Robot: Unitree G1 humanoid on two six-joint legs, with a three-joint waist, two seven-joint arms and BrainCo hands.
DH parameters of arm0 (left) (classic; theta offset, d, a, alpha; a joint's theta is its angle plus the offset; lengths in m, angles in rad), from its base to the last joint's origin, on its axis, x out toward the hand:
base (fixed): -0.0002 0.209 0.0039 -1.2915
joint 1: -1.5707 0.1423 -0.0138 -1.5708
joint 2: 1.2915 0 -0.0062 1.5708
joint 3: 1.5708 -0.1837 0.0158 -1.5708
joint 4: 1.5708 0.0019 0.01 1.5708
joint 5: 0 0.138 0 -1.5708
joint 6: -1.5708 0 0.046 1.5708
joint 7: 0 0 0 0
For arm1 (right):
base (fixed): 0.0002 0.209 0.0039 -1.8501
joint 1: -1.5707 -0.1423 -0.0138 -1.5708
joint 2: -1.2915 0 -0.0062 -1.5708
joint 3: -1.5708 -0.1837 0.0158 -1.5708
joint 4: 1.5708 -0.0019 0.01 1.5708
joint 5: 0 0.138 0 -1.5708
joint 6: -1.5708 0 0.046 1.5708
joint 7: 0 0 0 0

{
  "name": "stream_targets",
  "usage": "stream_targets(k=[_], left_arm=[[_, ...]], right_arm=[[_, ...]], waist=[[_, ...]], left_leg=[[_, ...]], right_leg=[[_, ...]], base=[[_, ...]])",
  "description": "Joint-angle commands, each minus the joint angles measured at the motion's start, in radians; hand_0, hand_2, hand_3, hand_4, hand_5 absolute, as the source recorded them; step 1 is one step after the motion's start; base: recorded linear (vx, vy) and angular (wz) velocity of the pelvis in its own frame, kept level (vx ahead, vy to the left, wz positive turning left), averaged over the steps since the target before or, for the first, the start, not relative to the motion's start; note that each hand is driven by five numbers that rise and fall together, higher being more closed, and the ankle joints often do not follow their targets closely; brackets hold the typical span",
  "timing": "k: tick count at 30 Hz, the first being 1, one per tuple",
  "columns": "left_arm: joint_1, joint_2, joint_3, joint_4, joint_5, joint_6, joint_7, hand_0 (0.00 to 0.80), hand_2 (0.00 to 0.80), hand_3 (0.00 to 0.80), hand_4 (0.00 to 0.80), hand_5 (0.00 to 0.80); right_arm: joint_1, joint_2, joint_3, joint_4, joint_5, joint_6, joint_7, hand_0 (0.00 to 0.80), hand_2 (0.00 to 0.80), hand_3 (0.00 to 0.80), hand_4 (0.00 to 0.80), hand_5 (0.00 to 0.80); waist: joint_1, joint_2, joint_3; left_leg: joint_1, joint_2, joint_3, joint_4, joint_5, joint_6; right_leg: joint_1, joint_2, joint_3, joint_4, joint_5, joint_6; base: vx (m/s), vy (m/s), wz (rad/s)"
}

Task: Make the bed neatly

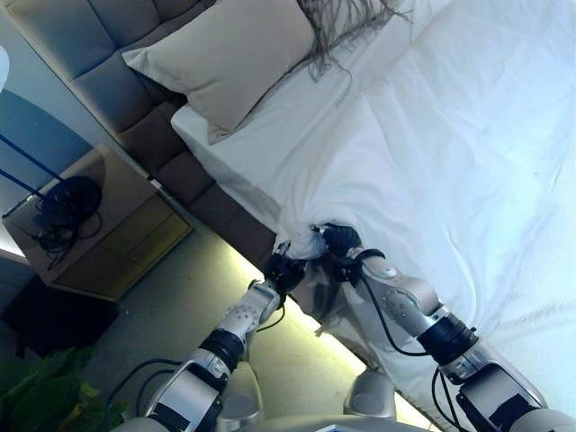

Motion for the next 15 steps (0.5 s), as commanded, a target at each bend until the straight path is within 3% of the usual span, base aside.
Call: stream_targets(k=[1, 2, 9, 15], left_arm=[[-0.144, 0.025, 0.003, -0.04, -0.014, -0.058, -0.012, 0.8, 0.8, 0.8, 0.8, 0.8], [-0.143, 0.027, 0.006, -0.041, -0.002, -0.065, -0.001, 0.8, 0.8, 0.8, 0.8, 0.8], [-0.123, 0.07, 0.069, -0.042, 0.016, -0.11, 0.09, 0.8, 0.8, 0.8, 0.8, 0.8], [-0.079, 0.193, 0.188, -0.03, 0.108, -0.147, 0.15, 0.8, 0.8, 0.8, 0.8, 0.8]], right_arm=[[-0.021, 0.098, 0.062, -0.136, 0.033, -0.041, 0.076, 0.508, 0.508, 0.508, 0.508, 0.508], [-0.016, 0.1, 0.066, -0.129, 0.03, -0.04, 0.076, 0.0, 0.0, 0.0, 0.0, 0.0], [0.02, 0.093, 0.072, -0.108, 0.048, -0.01, 0.133, 0.0, 0.0, 0.0, 0.0, 0.0], [0.183, 0.022, 0.046, -0.128, 0.093, 0.008, 0.219, 0.0, 0.0, 0.0, 0.0, 0.0]], waist=[[0.031, -0.03, -0.056], [0.033, -0.031, -0.058], [0.039, -0.034, -0.075], [0.011, -0.037, -0.111]], left_leg=[[0.005, 0.062, -0.002, -0.039, 0.067, 0.021], [0.007, 0.062, -0.003, -0.039, 0.066, 0.021], [0.045, 0.063, -0.002, -0.047, 0.057, 0.017], [0.122, 0.081, 0.017, -0.081, 0.052, 0.013]], right_leg=[[-0.047, -0.069, 0.003, -0.059, 0.18, -0.002], [-0.045, -0.068, 0.003, -0.058, 0.178, -0.002], [-0.003, -0.063, -0.001, -0.074, 0.172, -0.002], [0.039, -0.047, 0.026, -0.088, 0.152, -0.003]], base=[[0.0, 0.0, 0.0], [0.032, -0.011, -0.01], [0.046, 0.002, -0.01], [0.076, 0.011, -0.1]])
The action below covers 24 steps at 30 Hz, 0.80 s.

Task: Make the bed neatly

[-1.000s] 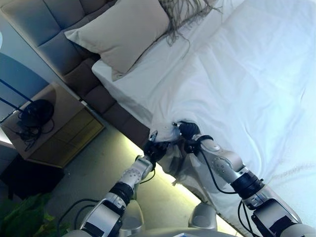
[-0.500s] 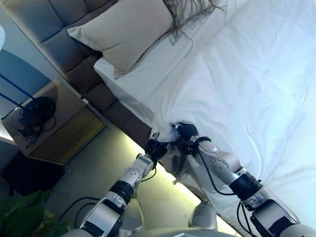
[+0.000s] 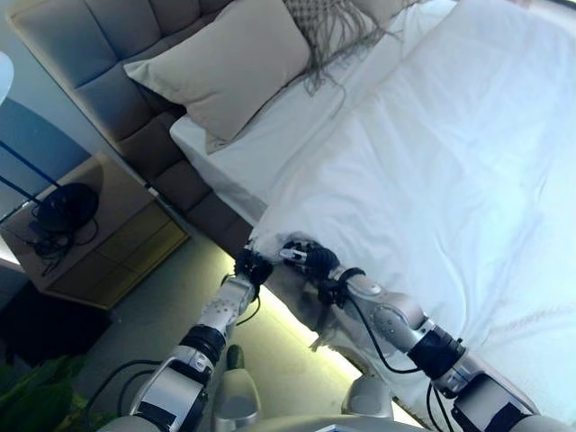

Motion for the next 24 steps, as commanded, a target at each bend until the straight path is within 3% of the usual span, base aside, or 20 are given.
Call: stream_targets(k=[1, 6, 11, 16, 19, 21, 24], left_arm=[[-0.063, 0.096, 0.085, -0.028, 0.063, -0.072, -0.002, 0.8, 0.8, 0.8, 0.8, 0.8], [0.041, 0.17, 0.201, 0.015, 0.056, -0.052, -0.061, 0.8, 0.8, 0.8, 0.8, 0.8], [0.138, 0.205, 0.267, 0.029, 0.136, 0.027, -0.178, 0.8, 0.8, 0.8, 0.8, 0.8], [0.23, 0.238, 0.33, -0.019, 0.125, 0.106, -0.25, 0.8, 0.8, 0.8, 0.8, 0.8], [0.274, 0.257, 0.387, -0.058, 0.082, 0.098, -0.239, 0.8, 0.8, 0.8, 0.8, 0.8], [0.303, 0.275, 0.412, -0.085, 0.076, 0.097, -0.211, 0.8, 0.8, 0.8, 0.8, 0.8], [0.315, 0.332, 0.452, -0.061, 0.131, 0.11, -0.191, 0.8, 0.8, 0.8, 0.8, 0.8]], right_arm=[[0.097, -0.018, -0.045, -0.099, 0.033, -0.009, 0.072, 0.0, 0.0, 0.0, 0.0, 0.0], [0.314, -0.104, -0.167, -0.112, 0.076, -0.014, 0.191, 0.0, 0.0, 0.0, 0.0, 0.0], [0.46, -0.143, -0.3, -0.109, -0.025, -0.096, 0.223, 0.0, 0.0, 0.0, 0.0, 0.0], [0.584, -0.121, -0.42, -0.109, 0.005, -0.16, 0.299, 0.0, 0.0, 0.0, 0.0, 0.0], [0.606, -0.085, -0.44, -0.052, -0.009, -0.177, 0.34, 0.0, 0.0, 0.0, 0.0, 0.0], [0.64, -0.069, -0.461, -0.026, 0.033, -0.185, 0.371, 0.0, 0.0, 0.0, 0.0, 0.0], [0.723, -0.071, -0.469, -0.015, 0.081, -0.246, 0.4, 0.0, 0.0, 0.0, 0.0, 0.0]], waist=[[0.005, -0.004, -0.092], [-0.053, 0.011, -0.11], [-0.079, 0.006, -0.101], [-0.111, -0.016, -0.093], [-0.118, -0.02, -0.081], [-0.126, -0.021, -0.074], [-0.114, -0.016, -0.085]], left_leg=[[0.053, 0.062, 0.003, -0.045, 0.051, 0.013], [0.114, 0.066, 0.038, -0.052, 0.036, 0.012], [0.121, 0.056, 0.036, 0.034, -0.022, 0.013], [0.115, -0.012, 0.075, 0.161, -0.129, 0.044], [0.122, -0.04, 0.156, 0.191, -0.178, 0.078], [0.112, -0.059, 0.181, 0.188, -0.181, 0.114], [0.099, -0.106, 0.201, 0.112, -0.128, 0.174]], right_leg=[[-0.018, -0.064, 0.025, -0.047, 0.14, 0.0], [0.005, -0.061, 0.059, -0.032, 0.108, -0.002], [0.006, -0.09, 0.077, 0.003, 0.102, 0.004], [0.026, -0.15, 0.128, -0.069, 0.188, 0.013], [-0.013, -0.17, 0.099, -0.079, 0.25, 0.013], [-0.077, -0.128, 0.123, 0.039, 0.215, 0.013], [-0.163, -0.018, 0.096, 0.32, 0.159, 0.002]], base=[[0.121, 0.071, -0.2], [0.131, 0.117, -0.23], [0.093, 0.088, -0.28], [0.05, 0.101, -0.51], [-0.129, 0.137, -0.5], [-0.214, 0.122, -1.1], [-0.216, 0.115, -0.67]])
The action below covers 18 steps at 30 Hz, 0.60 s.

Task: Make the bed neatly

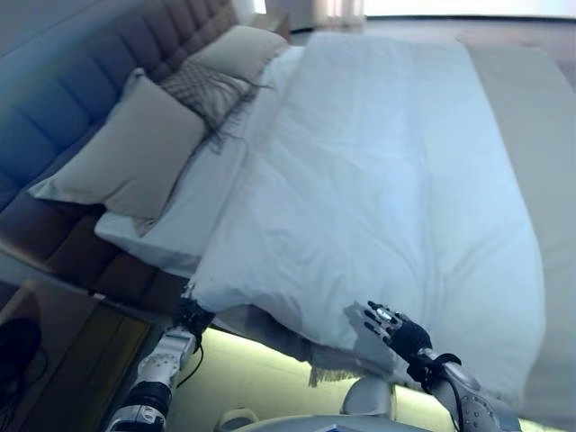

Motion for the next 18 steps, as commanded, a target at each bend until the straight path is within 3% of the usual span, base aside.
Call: stream_targets(k=[1, 4, 5, 7, 8, 9, 10, 12, 14, 15, 18], left_arm=[[-0.003, 0.21, 0.126, -0.052, 0.029, -0.044, -0.028, 0.8, 0.8, 0.8, 0.8, 0.8], [-0.033, 0.244, 0.106, 0.013, 0.045, -0.055, -0.035, 0.8, 0.8, 0.8, 0.8, 0.8], [-0.033, 0.243, 0.105, 0.02, 0.041, -0.057, -0.036, 0.8, 0.8, 0.8, 0.8, 0.8], [-0.029, 0.233, 0.116, 0.043, 0.014, -0.064, -0.046, 0.8, 0.8, 0.8, 0.8, 0.8], [-0.013, 0.225, 0.125, 0.045, 0.017, -0.074, -0.051, 0.8, 0.8, 0.8, 0.8, 0.8], [-0.013, 0.213, 0.129, 0.043, 0.018, -0.09, -0.05, 0.8, 0.8, 0.8, 0.8, 0.8], [-0.019, 0.205, 0.129, 0.034, -0.016, -0.112, -0.046, 0.8, 0.8, 0.8, 0.8, 0.8], [-0.044, 0.194, 0.129, 0.03, -0.053, -0.151, -0.051, 0.8, 0.8, 0.8, 0.8, 0.8], [-0.053, 0.183, 0.119, 0.043, -0.04, -0.147, -0.054, 0.8, 0.8, 0.8, 0.8, 0.8], [-0.043, 0.174, 0.115, 0.061, -0.036, -0.144, -0.067, 0.8, 0.8, 0.8, 0.8, 0.8], [-0.01, 0.169, 0.141, 0.113, -0.037, -0.116, -0.087, 0.8, 0.8, 0.8, 0.8, 0.8]], right_arm=[[0.058, 0.017, 0.011, -0.034, 0.089, -0.118, 0.046, 0.0, 0.0, 0.0, 0.0, 0.0], [0.049, 0.003, 0.039, -0.009, 0.128, -0.166, 0.008, 0.0, 0.0, 0.0, 0.0, 0.0], [0.049, -0.002, 0.04, -0.009, 0.136, -0.166, 0.005, 0.0, 0.0, 0.0, 0.0, 0.0], [0.034, -0.02, 0.057, 0.007, 0.146, -0.165, 0.001, 0.0, 0.0, 0.0, 0.0, 0.0], [0.018, -0.03, 0.066, 0.018, 0.136, -0.155, -0.005, 0.0, 0.0, 0.0, 0.0, 0.0], [-0.005, -0.048, 0.072, 0.021, 0.14, -0.15, -0.008, 0.0, 0.0, 0.0, 0.0, 0.0], [-0.053, -0.076, 0.084, 0.03, 0.147, -0.138, 0.002, 0.0, 0.0, 0.0, 0.0, 0.0], [-0.153, -0.098, 0.11, 0.071, 0.129, -0.143, 0.01, 0.0, 0.0, 0.0, 0.0, 0.0], [-0.162, -0.104, 0.091, 0.081, 0.128, -0.14, 0.0, 0.0, 0.0, 0.0, 0.0, 0.0], [-0.149, -0.111, 0.071, 0.076, 0.144, -0.13, 0.01, 0.0, 0.0, 0.0, 0.0, 0.0], [-0.085, -0.117, 0.021, 0.036, 0.133, -0.092, 0.041, 0.0, 0.0, 0.0, 0.0, 0.0]], waist=[[0.006, -0.026, -0.039], [0.012, -0.017, -0.046], [0.015, -0.018, -0.046], [0.029, -0.017, -0.043], [0.039, -0.013, -0.034], [0.051, -0.002, -0.024], [0.07, 0.005, -0.004], [0.08, 0.002, 0.037], [0.057, -0.005, 0.05], [0.038, -0.002, 0.048], [-0.003, 0.023, 0.022]], left_leg=[[-0.096, -0.064, -0.019, 0.006, 0.069, 0.158], [-0.096, -0.105, -0.039, -0.075, 0.114, 0.172], [-0.099, -0.113, -0.05, -0.083, 0.124, 0.167], [-0.124, -0.119, -0.094, -0.099, 0.154, 0.144], [-0.144, -0.107, -0.117, -0.114, 0.193, 0.117], [-0.184, -0.085, -0.157, -0.122, 0.251, 0.085], [-0.245, -0.063, -0.232, -0.126, 0.315, 0.055], [-0.313, -0.011, -0.271, -0.08, 0.329, 0.037], [-0.314, 0.057, -0.245, 0.024, 0.311, 0.02], [-0.297, 0.097, -0.244, 0.044, 0.314, 0.008], [-0.221, 0.164, -0.246, -0.014, 0.333, -0.014]], right_leg=[[-0.085, 0.067, 0.012, 0.367, -0.033, 0.016], [-0.1, 0.164, -0.017, 0.42, -0.04, -0.009], [-0.08, 0.193, -0.032, 0.374, -0.058, -0.022], [-0.016, 0.242, -0.042, 0.246, -0.121, -0.061], [0.013, 0.266, -0.033, 0.182, -0.141, -0.08], [0.036, 0.302, -0.012, 0.11, -0.178, -0.109], [0.049, 0.336, 0.03, 0.043, -0.211, -0.133], [0.037, 0.347, 0.073, -0.006, -0.218, -0.149], [0.02, 0.316, 0.056, 0.013, -0.221, -0.161], [0.011, 0.3, 0.057, 0.035, -0.224, -0.16], [-0.001, 0.272, 0.084, 0.094, -0.259, -0.147]], base=[[-0.183, 0.031, -0.6], [-0.153, -0.042, -0.26], [-0.142, -0.121, -0.09], [-0.133, -0.104, -0.25], [-0.159, -0.028, -0.19], [-0.284, 0.016, -0.34], [-0.41, 0.027, -0.49], [-0.48, 0.01, -0.69], [-0.246, 0.056, -0.65], [-0.053, 0.19, 0.06], [0.132, 0.369, 0.43]])
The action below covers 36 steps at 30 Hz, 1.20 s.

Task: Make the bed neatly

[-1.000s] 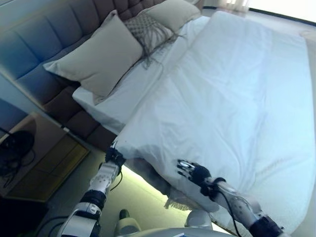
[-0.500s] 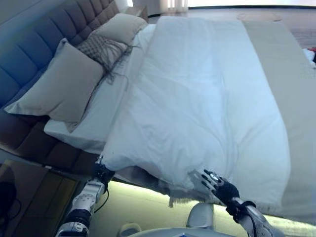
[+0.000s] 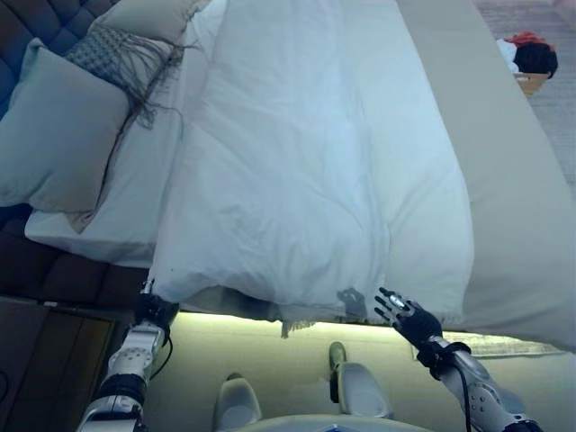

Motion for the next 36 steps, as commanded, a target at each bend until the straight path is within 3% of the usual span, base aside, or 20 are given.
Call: stream_targets(k=[1, 3, 6, 10, 13, 15, 17, 20, 21, 22, 24, 27, 32, 34, 36], left_arm=[[0.077, 0.086, 0.091, 0.025, -0.022, -0.018, -0.071, 0.8, 0.8, 0.8, 0.8, 0.8], [0.095, 0.091, 0.1, 0.065, -0.001, 0.025, -0.099, 0.8, 0.8, 0.8, 0.8, 0.8], [0.117, 0.099, 0.097, 0.069, 0.05, 0.054, -0.16, 0.8, 0.8, 0.8, 0.8, 0.8], [0.089, 0.137, 0.052, 0.026, 0.091, 0.083, -0.165, 0.8, 0.8, 0.8, 0.8, 0.8], [0.037, 0.199, 0.032, 0.002, 0.147, 0.118, -0.18, 0.8, 0.8, 0.8, 0.8, 0.8], [0.042, 0.219, 0.03, -0.034, 0.197, 0.123, -0.192, 0.8, 0.8, 0.8, 0.8, 0.8], [0.056, 0.222, 0.031, -0.054, 0.221, 0.12, -0.203, 0.8, 0.8, 0.8, 0.8, 0.8], [0.061, 0.22, 0.018, -0.061, 0.206, 0.114, -0.195, 0.8, 0.8, 0.8, 0.8, 0.8], [0.056, 0.213, 0.005, -0.056, 0.193, 0.106, -0.179, 0.8, 0.8, 0.8, 0.8, 0.8], [0.044, 0.207, -0.006, -0.05, 0.18, 0.094, -0.156, 0.8, 0.8, 0.8, 0.8, 0.8], [0.012, 0.182, -0.024, -0.043, 0.118, 0.067, -0.157, 0.8, 0.8, 0.8, 0.8, 0.8], [0.022, 0.16, -0.012, -0.046, 0.116, 0.056, -0.14, 0.8, 0.8, 0.8, 0.8, 0.8], [0.085, 0.14, 0.025, -0.027, 0.167, 0.057, -0.181, 0.8, 0.8, 0.8, 0.8, 0.8], [0.112, 0.129, 0.048, -0.022, 0.187, 0.066, -0.183, 0.8, 0.8, 0.8, 0.8, 0.8], [0.107, 0.137, 0.054, 0.004, 0.203, 0.076, -0.187, 0.8, 0.8, 0.8, 0.8, 0.8]], right_arm=[[0.101, -0.006, -0.056, -0.104, 0.015, 0.024, 0.048, 0.0, 0.0, 0.0, 0.0, 0.0], [0.14, -0.015, -0.08, -0.121, 0.019, 0.04, 0.044, 0.0, 0.0, 0.0, 0.0, 0.0], [0.169, -0.029, -0.089, -0.128, 0.018, 0.048, 0.038, 0.0, 0.0, 0.0, 0.0, 0.0], [0.183, 0.014, -0.077, -0.112, 0.039, 0.014, 0.058, 0.0, 0.0, 0.0, 0.0, 0.0], [0.166, 0.063, -0.06, -0.106, 0.028, 0.006, 0.062, 0.0, 0.0, 0.0, 0.0, 0.0], [0.163, 0.089, -0.044, -0.092, 0.029, 0.01, 0.069, 0.0, 0.0, 0.0, 0.0, 0.0], [0.173, 0.112, -0.026, -0.074, 0.041, -0.001, 0.096, 0.0, 0.0, 0.0, 0.0, 0.0], [0.211, 0.137, -0.004, -0.06, 0.036, -0.016, 0.139, 0.0, 0.0, 0.0, 0.0, 0.0], [0.229, 0.137, -0.002, -0.069, 0.037, -0.018, 0.145, 0.0, 0.0, 0.0, 0.0, 0.0], [0.231, 0.129, 0.007, -0.07, 0.048, -0.021, 0.146, 0.0, 0.0, 0.0, 0.0, 0.0], [0.207, 0.109, 0.043, -0.074, 0.054, -0.042, 0.084, 0.0, 0.0, 0.0, 0.0, 0.0], [0.144, 0.06, 0.065, -0.077, 0.028, -0.049, 0.01, 0.0, 0.0, 0.0, 0.0, 0.0], [0.148, 0.023, -0.01, -0.082, 0.061, -0.009, 0.002, 0.0, 0.0, 0.0, 0.0, 0.0], [0.179, 0.031, -0.049, -0.086, 0.036, 0.011, 0.006, 0.0, 0.0, 0.0, 0.0, 0.0], [0.195, 0.027, -0.06, -0.096, 0.033, 0.016, 0.011, 0.0, 0.0, 0.0, 0.0, 0.0]], waist=[[-0.029, -0.001, -0.027], [-0.047, 0.027, -0.042], [-0.056, 0.047, -0.053], [-0.049, 0.026, -0.066], [-0.037, 0.002, -0.07], [-0.021, -0.01, -0.078], [-0.016, -0.011, -0.089], [-0.02, -0.021, -0.113], [-0.024, -0.031, -0.112], [-0.018, -0.038, -0.11], [-0.009, -0.041, -0.092], [0.004, -0.036, -0.074], [-0.012, -0.033, -0.086], [-0.02, -0.015, -0.101], [-0.033, -0.003, -0.111]], left_leg=[[0.036, 0.09, 0.029, -0.152, 0.171, -0.024], [0.067, 0.086, 0.045, -0.169, 0.168, -0.04], [0.106, 0.051, 0.086, -0.173, 0.096, -0.039], [0.112, -0.001, 0.138, -0.166, 0.03, -0.018], [0.117, -0.064, 0.151, -0.165, -0.007, 0.019], [0.134, -0.091, 0.177, -0.17, -0.026, 0.043], [0.15, -0.095, 0.181, -0.18, -0.033, 0.06], [0.151, -0.097, 0.179, -0.196, -0.027, 0.079], [0.143, -0.103, 0.169, -0.182, -0.029, 0.075], [0.121, -0.102, 0.152, -0.161, -0.019, 0.064], [0.086, -0.109, 0.102, -0.168, 0.011, 0.055], [0.057, -0.083, 0.053, -0.148, 0.077, 0.024], [0.064, 0.055, 0.04, -0.104, 0.186, -0.042], [0.106, 0.112, 0.045, -0.189, 0.226, -0.055], [0.142, 0.127, 0.07, -0.23, 0.218, -0.063]], right_leg=[[0.08, -0.044, 0.037, 0.049, -0.086, 0.054], [0.081, -0.091, 0.049, 0.059, -0.087, 0.077], [0.093, -0.175, 0.047, 0.038, -0.056, 0.121], [0.125, -0.268, 0.021, -0.056, 0.061, 0.186], [0.124, -0.327, 0.013, -0.08, 0.158, 0.207], [0.118, -0.337, -0.019, -0.059, 0.18, 0.207], [0.111, -0.285, -0.02, 0.005, 0.114, 0.191], [0.113, -0.149, -0.026, 0.047, 0.039, 0.16], [0.125, -0.091, -0.034, 0.026, 0.01, 0.129], [0.141, -0.061, -0.043, -0.028, -0.006, 0.102], [0.153, -0.027, -0.024, -0.065, 0.0, 0.085], [0.174, 0.005, -0.013, -0.125, 0.004, 0.064], [0.199, 0.009, 0.011, -0.146, 0.002, 0.049], [0.208, -0.012, 0.004, -0.139, -0.009, 0.061], [0.209, -0.044, 0.001, -0.126, -0.016, 0.075]], base=[[0.189, 0.453, 0.01], [0.165, 0.504, -0.05], [0.169, 0.463, -0.06], [0.034, 0.265, 0.1], [-0.048, 0.189, 0.11], [-0.025, 0.133, 0.0], [-0.015, 0.072, -0.13], [-0.004, -0.052, -0.08], [-0.016, -0.128, 0.14], [-0.041, -0.135, 0.36], [-0.096, -0.116, 0.55], [-0.069, 0.0, 0.45], [0.055, 0.172, -0.1], [0.144, 0.423, -0.01], [0.117, 0.459, -0.08]])
